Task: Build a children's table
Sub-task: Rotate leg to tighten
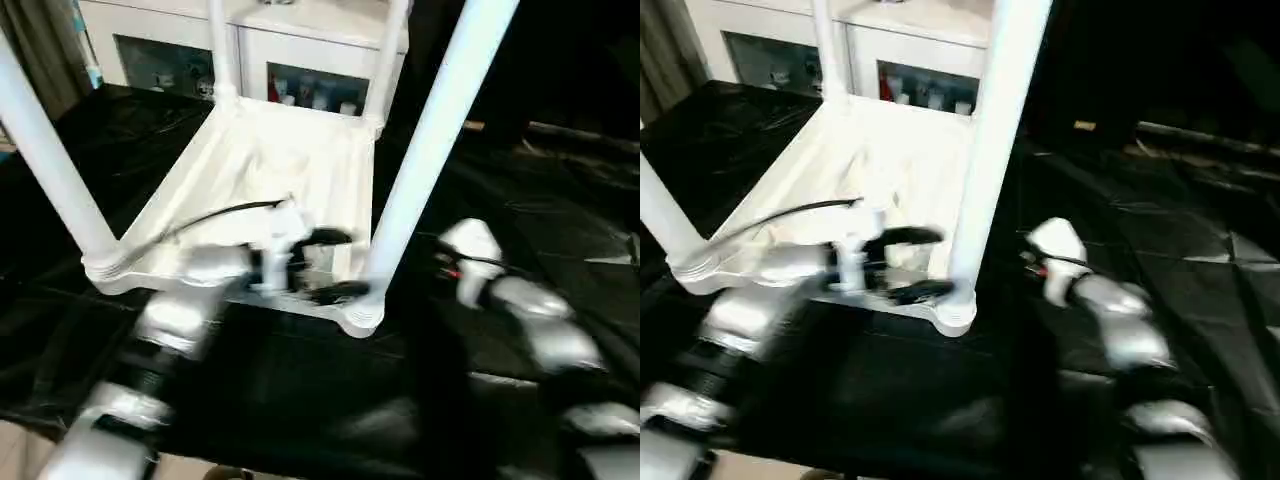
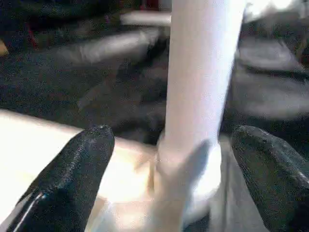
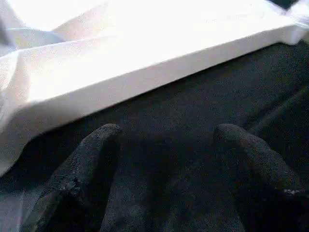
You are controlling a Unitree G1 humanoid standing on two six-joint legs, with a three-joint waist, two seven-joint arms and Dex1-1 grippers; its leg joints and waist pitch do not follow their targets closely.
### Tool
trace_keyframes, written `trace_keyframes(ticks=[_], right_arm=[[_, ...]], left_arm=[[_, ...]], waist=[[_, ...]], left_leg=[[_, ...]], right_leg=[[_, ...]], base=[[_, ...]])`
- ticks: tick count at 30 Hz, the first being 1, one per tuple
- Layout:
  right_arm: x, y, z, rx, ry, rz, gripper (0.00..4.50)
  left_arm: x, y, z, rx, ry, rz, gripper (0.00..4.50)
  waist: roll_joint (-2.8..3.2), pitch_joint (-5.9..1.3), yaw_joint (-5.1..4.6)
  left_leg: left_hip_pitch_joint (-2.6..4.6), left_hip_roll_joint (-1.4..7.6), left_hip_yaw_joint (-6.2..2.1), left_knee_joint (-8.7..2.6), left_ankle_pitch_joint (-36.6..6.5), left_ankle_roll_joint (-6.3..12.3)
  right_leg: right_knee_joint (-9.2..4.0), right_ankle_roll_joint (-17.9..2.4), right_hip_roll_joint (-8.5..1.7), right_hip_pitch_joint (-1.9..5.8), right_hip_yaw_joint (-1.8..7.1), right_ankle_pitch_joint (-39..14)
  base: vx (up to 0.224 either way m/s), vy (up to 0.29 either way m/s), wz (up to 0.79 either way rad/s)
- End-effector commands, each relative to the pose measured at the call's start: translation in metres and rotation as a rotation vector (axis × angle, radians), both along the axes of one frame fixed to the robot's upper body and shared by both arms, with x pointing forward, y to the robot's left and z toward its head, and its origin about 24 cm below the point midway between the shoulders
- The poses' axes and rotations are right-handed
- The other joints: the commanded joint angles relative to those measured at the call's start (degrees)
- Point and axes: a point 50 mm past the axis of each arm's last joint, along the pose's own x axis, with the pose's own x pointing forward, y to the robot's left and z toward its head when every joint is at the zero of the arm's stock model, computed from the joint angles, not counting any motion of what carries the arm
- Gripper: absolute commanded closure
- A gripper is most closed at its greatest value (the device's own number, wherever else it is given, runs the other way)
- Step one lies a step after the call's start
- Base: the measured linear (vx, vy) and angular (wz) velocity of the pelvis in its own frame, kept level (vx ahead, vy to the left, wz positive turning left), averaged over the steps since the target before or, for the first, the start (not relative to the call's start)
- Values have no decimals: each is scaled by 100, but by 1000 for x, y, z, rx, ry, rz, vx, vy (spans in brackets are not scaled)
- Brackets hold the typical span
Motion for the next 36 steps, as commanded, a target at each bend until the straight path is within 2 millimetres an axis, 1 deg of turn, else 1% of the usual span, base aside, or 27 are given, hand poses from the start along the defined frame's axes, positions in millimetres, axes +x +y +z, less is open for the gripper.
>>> trace_keyframes(ticks=[1,2,4,5,6,8,9,10,12,13,14,15,16,17,18,19,20,21,22,24,26,28,30,31,34,35,36], right_arm=[[-9,-4,12,-19,4,91,116],[-14,-7,16,-51,10,135,116],[-19,-8,19,-74,14,170,116],[-23,-8,22,-87,20,197,116],[-27,-9,26,-93,26,219,116],[-30,-9,29,-102,27,236,116],[-38,-7,33,-111,47,275,116],[-42,-6,34,-119,57,295,116],[-48,-5,33,-130,79,318,116],[-50,-5,33,-135,90,324,116],[-55,-6,33,-144,109,337,116],[-57,-6,34,-150,121,345,116],[-57,-6,34,-150,121,345,116],[-61,-5,35,-149,132,347,116],[-61,-5,35,-149,132,347,116],[-66,-4,38,-144,148,347,116],[-69,-4,38,-144,156,348,116],[-69,-4,38,-144,157,349,116],[-70,-4,39,-148,158,348,116],[-71,-4,40,-150,157,347,116],[-72,-4,41,-147,158,343,116],[-73,-3,40,-150,160,342,116],[-73,-2,40,-150,162,343,116],[-74,-1,40,-149,165,342,116],[-75,0,40,-149,171,341,116],[-75,-1,40,-152,175,341,116],[-75,-1,40,-153,175,341,116]], left_arm=[[3,0,3,100,-40,-85,43],[4,3,0,164,-49,-111,46],[6,3,-2,212,-68,-131,62],[7,2,-4,245,-89,-147,62],[9,0,-5,278,-108,-164,81],[11,-1,-6,297,-117,-171,81],[16,-2,-6,323,-124,-172,94],[17,-3,-5,326,-115,-174,108],[18,-3,-6,331,-105,-180,123],[19,-3,-6,338,-106,-186,125],[19,-2,-7,350,-98,-199,129],[20,-2,-7,358,-94,-208,153],[20,-2,-7,358,-94,-208,153],[21,-1,-8,369,-95,-218,166],[21,-1,-8,369,-95,-218,166],[23,2,-10,396,-83,-232,168],[22,3,-11,411,-70,-243,175],[22,3,-12,413,-69,-245,175],[22,4,-13,422,-68,-248,202],[22,4,-14,426,-67,-249,207],[23,4,-14,432,-72,-245,223],[24,4,-14,435,-73,-243,247],[25,4,-15,438,-75,-241,251],[25,4,-15,434,-73,-239,281],[26,5,-14,435,-66,-238,300],[26,5,-15,439,-64,-235,300],[26,5,-16,439,-64,-235,322]], waist=[[154,-426,30],[131,-402,51],[115,-410,74],[145,-409,80],[116,-406,98],[174,-411,112],[216,-422,116],[187,-412,134],[227,-418,154],[218,-423,155],[287,-422,155],[255,-432,151],[256,-426,154],[294,-421,159],[282,-430,164],[322,-427,150],[306,-427,152],[331,-430,158],[324,-428,155],[340,-437,150],[377,-435,152],[352,-438,154],[387,-438,148],[364,-438,149],[378,-439,150],[363,-442,153],[364,-439,151]], left_leg=[[123,151,-74,-395,-1323,131],[129,158,-70,-398,-1456,153],[123,169,-70,-392,-1459,154],[113,170,-74,-398,-1445,135],[112,160,-70,-388,-1490,152],[112,165,-69,-385,-1498,148],[117,171,-82,-377,-1498,124],[120,161,-73,-374,-1502,156],[101,164,-82,-372,-1446,181],[94,167,-88,-371,-1423,178],[95,163,-92,-371,-1416,176],[105,165,-84,-363,-1437,187],[93,159,-86,-367,-1421,192],[87,153,-91,-366,-1411,208],[100,162,-87,-364,-1435,206],[85,154,-99,-366,-1413,203],[109,159,-88,-362,-1474,206],[104,156,-93,-361,-1466,202],[90,158,-96,-365,-1454,208],[91,156,-97,-354,-1447,199],[97,157,-95,-352,-1477,192],[98,155,-95,-353,-1486,195],[97,157,-99,-357,-1499,174],[96,160,-101,-360,-1501,172],[95,154,-103,-360,-1490,176],[92,159,-102,-359,-1475,181],[88,157,-104,-358,-1459,188]], right_leg=[[-341,-1388,-256,288,190,-529],[-389,-1343,-241,288,185,-694],[-374,-1315,-261,289,186,-755],[-367,-1337,-281,288,187,-768],[-408,-1281,-275,290,189,-937],[-426,-1278,-287,281,195,-993],[-398,-1307,-304,286,195,-969],[-419,-1282,-279,291,192,-1005],[-419,-1294,-302,297,193,-1028],[-409,-1314,-307,302,188,-1011],[-415,-1341,-304,289,187,-1019],[-417,-1358,-293,294,187,-970],[-417,-1362,-290,301,186,-950],[-423,-1365,-289,298,184,-946],[-426,-1368,-295,298,183,-937],[-411,-1386,-289,305,180,-887],[-433,-1372,-286,297,184,-910],[-425,-1374,-290,307,188,-893],[-426,-1371,-296,313,184,-892],[-427,-1395,-314,310,181,-1016],[-445,-1380,-311,300,185,-1112],[-451,-1348,-310,306,182,-1175],[-460,-1348,-310,297,180,-1194],[-457,-1350,-310,299,178,-1184],[-453,-1359,-304,303,174,-1150],[-448,-1366,-312,306,177,-1111],[-445,-1366,-311,307,177,-1094]], base=[[0,0,0],[0,0,0],[0,0,0],[0,0,0],[0,0,0],[0,0,0],[0,0,0],[0,0,0],[0,0,0],[0,0,0],[0,0,0],[0,0,0],[0,0,0],[0,0,0],[0,0,0],[0,0,0],[0,0,0],[0,0,0],[0,0,0],[0,0,0],[0,0,0],[0,0,0],[0,0,0],[0,0,0],[0,0,0],[0,0,0],[0,0,0]])
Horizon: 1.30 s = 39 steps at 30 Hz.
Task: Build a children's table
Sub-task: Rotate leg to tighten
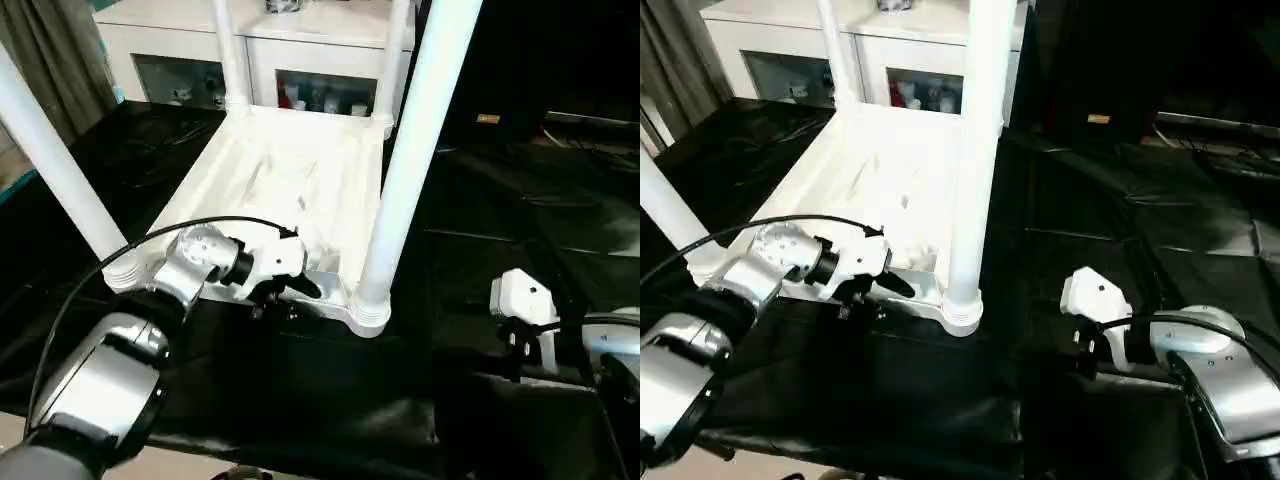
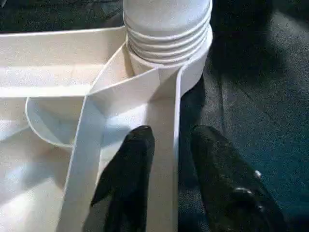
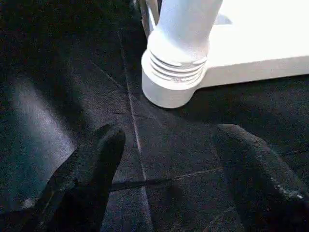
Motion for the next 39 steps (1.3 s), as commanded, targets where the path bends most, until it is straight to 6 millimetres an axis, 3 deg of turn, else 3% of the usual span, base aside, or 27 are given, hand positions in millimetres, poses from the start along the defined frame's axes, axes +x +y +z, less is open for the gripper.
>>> trace_keyframes(ticks=[1,10,11,13,15,16,17,19,20,22,23,24,26,27,28,30,32,34,39], right_arm=[[0,-2,4,-14,-8,3,116],[1,0,5,-25,-9,4,116],[1,0,5,-24,-11,4,116],[3,1,3,-18,-12,4,116],[3,1,3,-18,-12,4,116],[4,3,1,-8,-24,-7,116],[5,3,1,-5,-25,-10,116],[8,4,1,19,-44,-43,116],[10,5,-1,49,-46,-75,116],[15,4,-8,54,-47,-140,116],[16,3,-11,43,-51,-161,116],[19,0,-16,25,-56,-205,116],[21,-1,-19,16,-58,-229,116],[27,0,-25,28,-65,-278,116],[29,1,-27,42,-69,-298,116],[31,4,-30,61,-73,-310,116],[33,6,-30,74,-73,-319,116],[35,11,-29,101,-85,-320,116],[36,14,-28,133,-90,-328,116]], left_arm=[[2,1,4,7,-12,1,331],[2,8,-1,34,-5,20,404],[2,9,-2,31,-3,25,417],[4,9,0,-30,17,74,429],[4,8,0,-54,32,90,431],[4,7,2,-111,76,116,441],[3,7,2,-116,79,117,441],[2,5,2,-168,116,130,441],[-2,4,-2,-173,120,137,441],[-12,-2,-15,-153,119,182,441],[-14,-5,-18,-163,118,216,441],[-16,-13,-23,-187,104,285,441],[-17,-16,-25,-201,95,324,441],[-24,-27,-34,-200,94,379,441],[-28,-32,-38,-197,88,385,441],[-31,-37,-41,-187,91,411,441],[-33,-39,-39,-156,59,403,441],[-35,-44,-29,-195,29,400,441],[-39,-46,-23,-241,31,344,441]], waist=[[-30,-389,26],[-55,-381,28],[-87,-379,25],[-79,-385,31],[-81,-383,27],[-118,-383,29],[-96,-386,29],[-114,-398,15],[-172,-406,4],[-141,-402,-19],[-173,-402,-33],[-216,-379,-46],[-197,-359,-42],[-284,-353,-59],[-274,-349,-59],[-282,-343,-104],[-329,-335,-117],[-318,-343,-127],[-289,-379,-124]], left_leg=[[76,155,-98,-364,-1434,197],[79,156,-92,-362,-1428,228],[75,154,-92,-364,-1435,229],[79,154,-90,-359,-1387,232],[78,155,-87,-359,-1348,242],[71,158,-86,-357,-1323,258],[57,155,-91,-357,-1253,267],[38,150,-89,-351,-1145,294],[37,156,-83,-342,-1087,343],[33,177,-92,-347,-1064,375],[45,189,-86,-351,-1062,376],[43,182,-75,-352,-1082,391],[51,156,-67,-346,-1161,365],[45,152,-51,-346,-1189,366],[14,164,-87,-357,-1156,336],[45,154,-78,-364,-1304,319],[51,145,-77,-375,-1379,326],[25,153,-89,-387,-1318,318],[37,148,-80,-376,-1152,342]], right_leg=[[-436,-1368,-318,293,182,-1072],[-449,-1332,-326,281,181,-1231],[-457,-1302,-328,286,180,-1294],[-448,-1298,-334,280,182,-1310],[-447,-1314,-330,276,183,-1272],[-443,-1329,-334,280,182,-1233],[-420,-1374,-338,283,181,-1145],[-392,-1420,-340,293,175,-998],[-384,-1458,-339,293,175,-854],[-365,-1519,-362,282,174,-812],[-367,-1524,-355,274,175,-809],[-392,-1484,-346,263,172,-961],[-444,-1325,-340,243,170,-1423],[-463,-1251,-328,244,170,-1562],[-448,-1186,-371,254,156,-1723],[-514,-982,-355,223,157,-2073],[-539,-815,-331,197,165,-2237],[-517,-800,-331,215,168,-2125],[-471,-893,-306,205,172,-1597]], base=[[0,0,0],[0,0,0],[0,0,0],[0,0,0],[0,0,0],[0,0,0],[0,0,0],[0,0,0],[0,0,0],[0,0,0],[0,0,0],[0,0,0],[0,0,0],[0,0,0],[0,0,0],[0,0,0],[0,0,0],[0,0,0],[0,0,0]])
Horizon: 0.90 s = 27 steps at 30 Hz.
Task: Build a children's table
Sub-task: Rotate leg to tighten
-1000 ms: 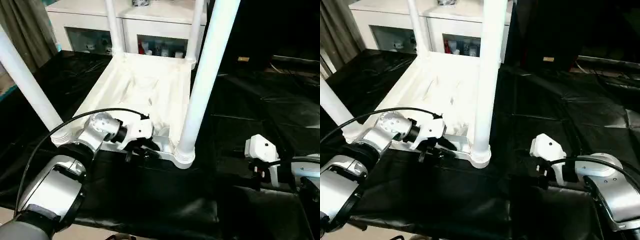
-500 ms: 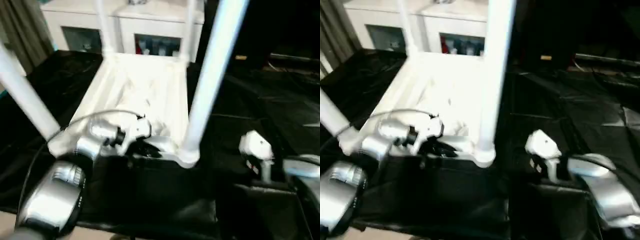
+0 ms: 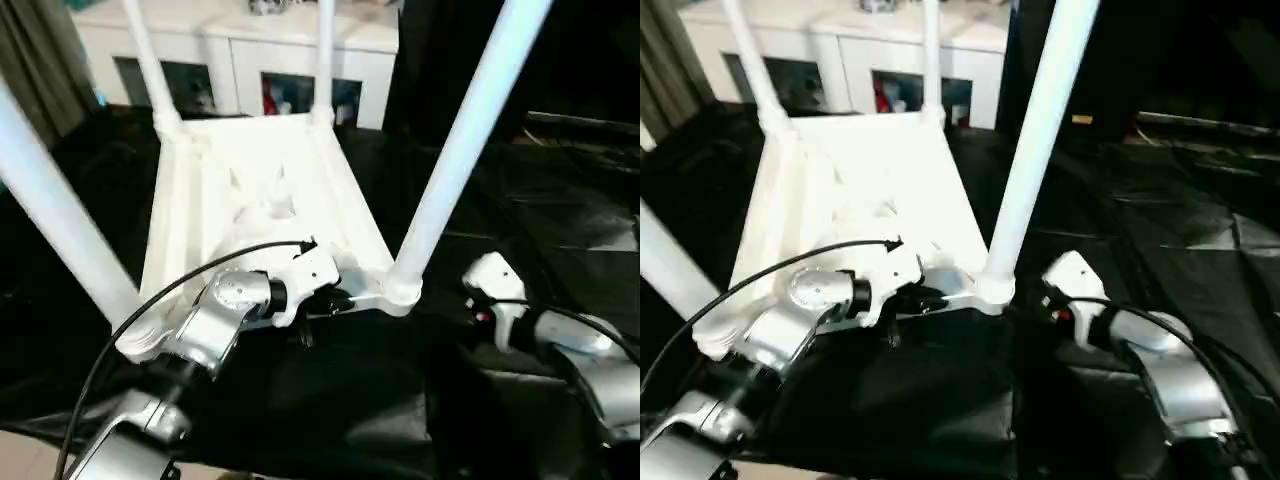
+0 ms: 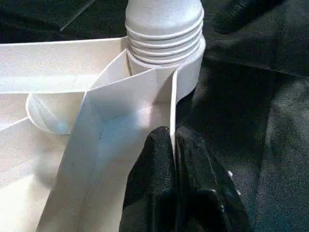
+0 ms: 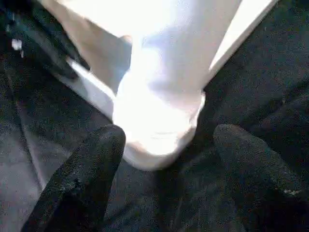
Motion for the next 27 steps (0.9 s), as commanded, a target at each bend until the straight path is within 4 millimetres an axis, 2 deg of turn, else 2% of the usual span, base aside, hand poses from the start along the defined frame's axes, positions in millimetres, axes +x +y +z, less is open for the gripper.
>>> trace_keyframes(ticks=[1,3,4,7,10,15,16,18,20,21,23,24,25,27], right_arm=[[0,-2,2,6,-18,-4,116],[-1,-2,0,1,-19,-2,116],[-1,-2,1,3,-21,-3,116],[1,-2,4,23,-41,-15,116],[4,-1,5,24,-46,-9,116],[7,5,3,64,-35,29,116],[10,10,3,119,-23,34,99],[12,11,3,135,-17,36,99],[14,17,1,149,-1,69,78],[14,18,1,150,0,77,78],[14,19,1,151,1,80,50],[15,21,1,134,-6,93,50],[15,22,0,129,-5,102,50],[17,23,-2,109,-6,102,50]], left_arm=[[-9,2,-1,-48,26,-45,441],[-10,4,-1,-36,38,-55,441],[-11,5,-1,-19,42,-62,441],[-11,9,-4,37,37,-76,441],[-8,12,-6,78,44,-79,441],[-8,15,-7,131,67,-117,441],[-7,16,-8,138,75,-121,446],[-7,16,-8,143,78,-123,446],[-6,16,-9,152,80,-129,450],[-6,16,-8,151,82,-129,450],[-6,16,-8,150,84,-130,450],[-5,15,-8,146,79,-125,450],[-4,15,-8,144,82,-125,450],[-3,14,-7,142,81,-124,450]], waist=[[-128,-358,41],[-116,-362,32],[-151,-367,21],[-132,-356,25],[-108,-346,10],[-123,-343,-3],[-115,-346,-6],[-134,-353,-30],[-132,-355,-38],[-127,-356,-31],[-125,-363,-5],[-169,-365,-6],[-143,-368,25],[-143,-371,31]], left_leg=[[42,153,-89,-364,-1065,348],[23,156,-86,-357,-987,378],[21,146,-74,-351,-950,410],[32,148,-76,-356,-992,407],[56,151,-78,-372,-1177,312],[47,151,-91,-387,-1307,224],[48,147,-96,-391,-1321,221],[44,149,-98,-391,-1321,207],[54,145,-95,-388,-1346,202],[70,151,-92,-385,-1343,198],[73,158,-89,-382,-1249,205],[65,161,-84,-380,-1209,219],[79,163,-80,-375,-1156,219],[76,163,-79,-376,-1120,215]], right_leg=[[-438,-1003,-291,230,189,-1342],[-405,-1100,-290,247,189,-1066],[-400,-1120,-277,252,186,-969],[-414,-1130,-284,249,186,-1080],[-445,-1097,-273,231,187,-1272],[-456,-1046,-286,238,190,-1430],[-456,-1055,-291,239,187,-1439],[-450,-1090,-282,241,180,-1381],[-447,-1141,-286,232,179,-1394],[-448,-1149,-288,225,183,-1378],[-426,-1182,-290,238,190,-1213],[-419,-1188,-286,241,189,-1161],[-403,-1221,-288,231,191,-1054],[-395,-1242,-284,238,190,-959]], base=[[0,0,0],[0,0,0],[0,0,0],[0,0,0],[0,0,0],[0,0,0],[0,0,0],[0,0,0],[0,0,0],[0,0,0],[0,0,0],[0,0,0],[0,0,0],[0,0,0]])
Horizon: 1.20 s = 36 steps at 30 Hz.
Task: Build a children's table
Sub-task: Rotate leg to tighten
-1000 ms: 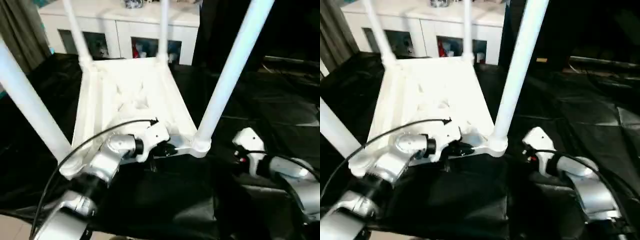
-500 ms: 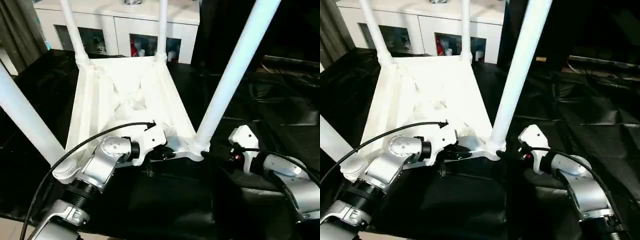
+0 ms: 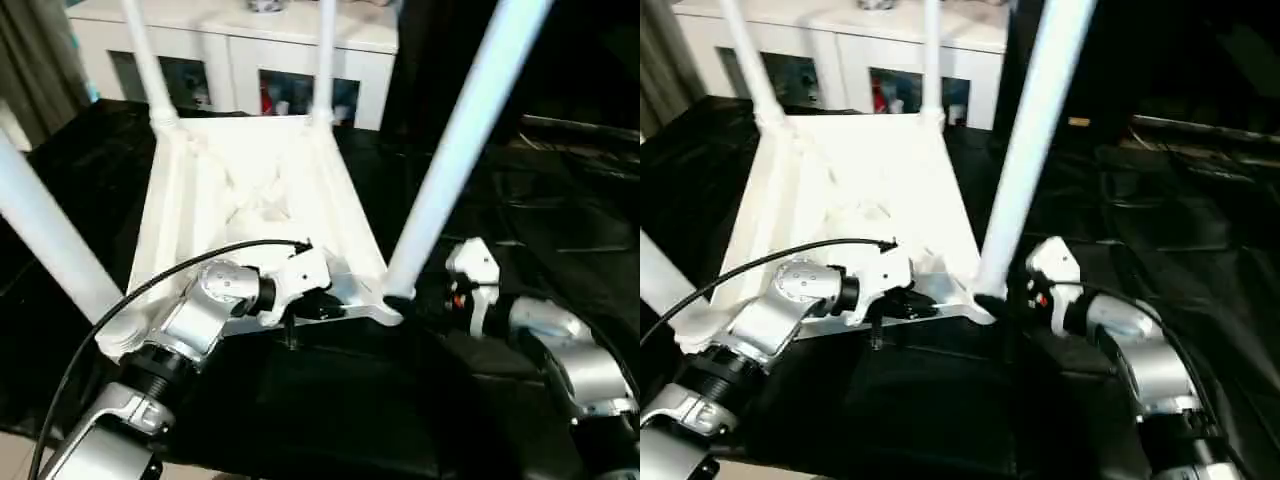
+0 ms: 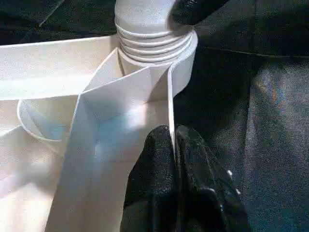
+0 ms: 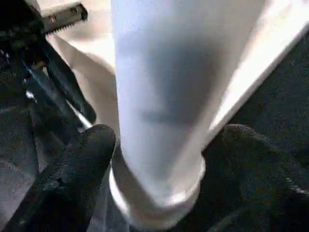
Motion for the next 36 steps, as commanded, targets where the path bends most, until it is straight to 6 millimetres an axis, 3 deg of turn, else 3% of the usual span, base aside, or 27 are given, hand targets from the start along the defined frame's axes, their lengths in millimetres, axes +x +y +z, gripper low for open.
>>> trace_keyframes(ticks=[1,6,17,25,27,30,31,32,36], right_arm=[[3,0,-5,-44,4,7,50],[4,1,-7,-51,7,20,50],[8,5,-10,-29,11,32,157],[6,5,-16,-37,27,38,178],[7,3,-25,-35,56,-35,179],[11,1,-37,-38,83,-186,180],[12,1,-38,-39,84,-200,180],[16,5,-45,-23,90,-330,180],[23,20,-52,19,112,-517,181]], left_arm=[[-5,2,-12,53,59,-23,450],[-5,4,-13,54,69,-21,450],[-2,7,-11,58,66,-13,450],[-2,12,-12,71,72,-7,450],[-2,10,-11,54,82,19,450],[2,2,-9,7,72,94,450],[2,1,-9,3,70,101,450],[6,-10,-12,-15,50,171,450],[12,-29,-19,-22,24,295,450]], waist=[[-55,-355,19],[-64,-345,20],[-77,-344,19],[-70,-345,13],[-80,-343,4],[-68,-312,-32],[-78,-305,-52],[-81,-302,-80],[-61,-283,-176]], left_leg=[[70,157,-78,-371,-1095,215],[76,156,-83,-382,-1249,159],[73,156,-79,-380,-1230,175],[72,161,-87,-388,-1242,169],[67,156,-85,-390,-1251,161],[79,157,-92,-423,-1502,33],[93,151,-104,-432,-1707,-45],[93,149,-122,-443,-1849,-94],[136,132,-160,-455,-2309,-234]], right_leg=[[-384,-1235,-290,246,188,-923],[-409,-1209,-298,247,190,-1100],[-401,-1246,-297,250,192,-1040],[-401,-1230,-298,249,189,-1075],[-400,-1233,-300,246,189,-1092],[-446,-1188,-302,214,186,-1467],[-482,-1085,-303,208,178,-1840],[-514,-973,-306,205,170,-2159],[-617,-712,-296,123,149,-2808]], base=[[0,0,0],[0,0,0],[0,0,0],[0,0,0],[0,0,0],[0,0,0],[0,0,0],[0,0,0],[0,0,0]])
